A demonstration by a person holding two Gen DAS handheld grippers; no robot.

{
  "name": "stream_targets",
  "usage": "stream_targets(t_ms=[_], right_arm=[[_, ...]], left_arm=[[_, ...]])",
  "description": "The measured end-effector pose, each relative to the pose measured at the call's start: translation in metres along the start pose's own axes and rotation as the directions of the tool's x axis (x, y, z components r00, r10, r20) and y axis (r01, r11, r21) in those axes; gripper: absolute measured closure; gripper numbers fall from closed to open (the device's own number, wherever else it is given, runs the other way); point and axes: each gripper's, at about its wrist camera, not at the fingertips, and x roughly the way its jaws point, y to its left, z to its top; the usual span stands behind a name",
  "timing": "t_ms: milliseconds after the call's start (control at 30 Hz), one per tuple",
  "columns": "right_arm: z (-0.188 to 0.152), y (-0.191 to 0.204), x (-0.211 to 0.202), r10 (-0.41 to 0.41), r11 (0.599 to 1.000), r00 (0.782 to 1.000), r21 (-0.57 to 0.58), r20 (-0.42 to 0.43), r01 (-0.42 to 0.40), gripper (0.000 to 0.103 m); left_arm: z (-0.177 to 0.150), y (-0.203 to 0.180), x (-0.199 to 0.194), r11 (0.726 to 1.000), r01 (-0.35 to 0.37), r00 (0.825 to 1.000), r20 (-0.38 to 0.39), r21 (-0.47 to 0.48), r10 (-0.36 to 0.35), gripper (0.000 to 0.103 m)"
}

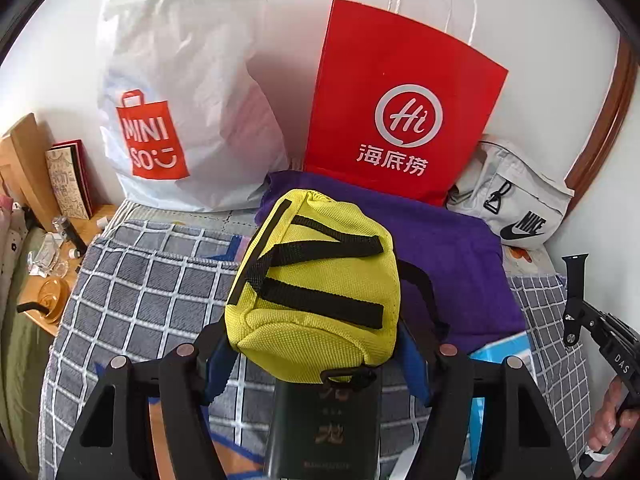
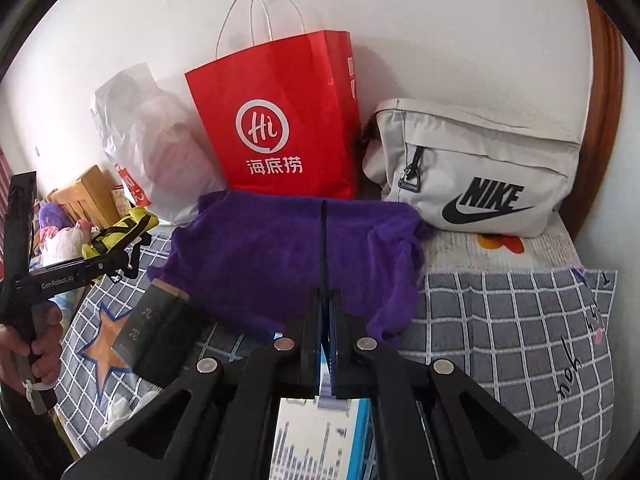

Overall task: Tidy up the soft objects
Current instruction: 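Carry the pouch with the left tool while the right tool carries the strap onto the purple towel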

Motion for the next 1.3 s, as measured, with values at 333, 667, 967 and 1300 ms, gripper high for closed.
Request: stream_targets(t_ms=[333, 667, 967, 1300], right_arm=[[0.026, -0.014, 0.067, 0.002, 1.000, 0.997, -0.005, -0.076, -0.002, 0.100], [0.036, -0.033, 0.119, -0.005, 1.000, 0.991, -0.010, -0.131, 0.004, 0.100], [0.026, -0.049, 0.156, 0.012, 1.000, 0.972, -0.006, -0.234, -0.014, 0.100], [0.020, -0.053, 0.171, 0.000, 1.000, 0.965, 0.003, -0.262, 0.000, 0.099]], left_arm=[[0.034, -0.005, 0.054, 0.999, 0.025, 0.998, -0.060, -0.036, -0.027, 0.036], [0.056, -0.017, 0.112, 0.999, 0.019, 0.992, -0.122, -0.043, -0.024, 0.036], [0.055, -0.019, 0.144, 0.998, 0.014, 0.984, -0.174, -0.055, -0.023, 0.036], [0.054, -0.012, 0.153, 0.994, 0.060, 0.978, -0.192, -0.095, -0.077, 0.035]])
